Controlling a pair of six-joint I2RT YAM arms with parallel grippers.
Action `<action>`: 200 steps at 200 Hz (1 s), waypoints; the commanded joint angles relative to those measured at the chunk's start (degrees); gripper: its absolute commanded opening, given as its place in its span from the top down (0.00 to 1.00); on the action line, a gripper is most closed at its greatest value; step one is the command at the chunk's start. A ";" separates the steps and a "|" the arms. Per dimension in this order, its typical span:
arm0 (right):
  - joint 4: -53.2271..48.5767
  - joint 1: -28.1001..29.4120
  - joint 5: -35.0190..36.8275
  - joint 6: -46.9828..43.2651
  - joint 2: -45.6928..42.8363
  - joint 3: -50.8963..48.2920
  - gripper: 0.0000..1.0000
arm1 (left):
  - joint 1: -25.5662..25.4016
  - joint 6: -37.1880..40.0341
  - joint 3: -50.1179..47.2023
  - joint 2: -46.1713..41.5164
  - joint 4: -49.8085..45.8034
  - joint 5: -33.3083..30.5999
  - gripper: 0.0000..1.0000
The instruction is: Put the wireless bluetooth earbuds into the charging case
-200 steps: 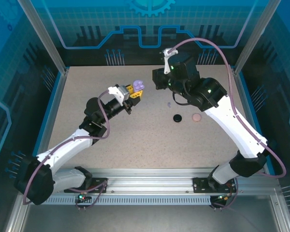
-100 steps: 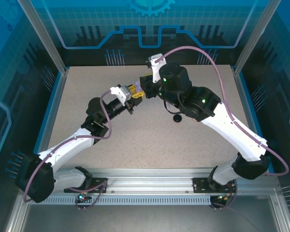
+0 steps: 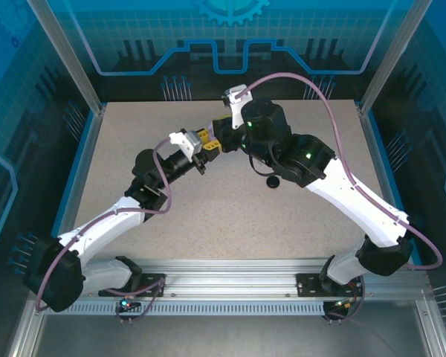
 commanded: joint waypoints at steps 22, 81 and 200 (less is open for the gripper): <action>1.63 0.59 -0.27 1.00 1.24 -1.20 0.82 | -0.59 0.67 1.91 -1.35 1.75 -0.76 1.00; 1.62 -0.09 -0.25 1.57 1.68 -2.48 0.83 | -0.72 0.94 2.06 -2.04 1.60 -0.80 1.00; 2.05 -2.06 -2.79 1.88 0.86 -4.92 0.84 | -1.07 1.24 2.41 -2.86 1.10 -0.85 1.00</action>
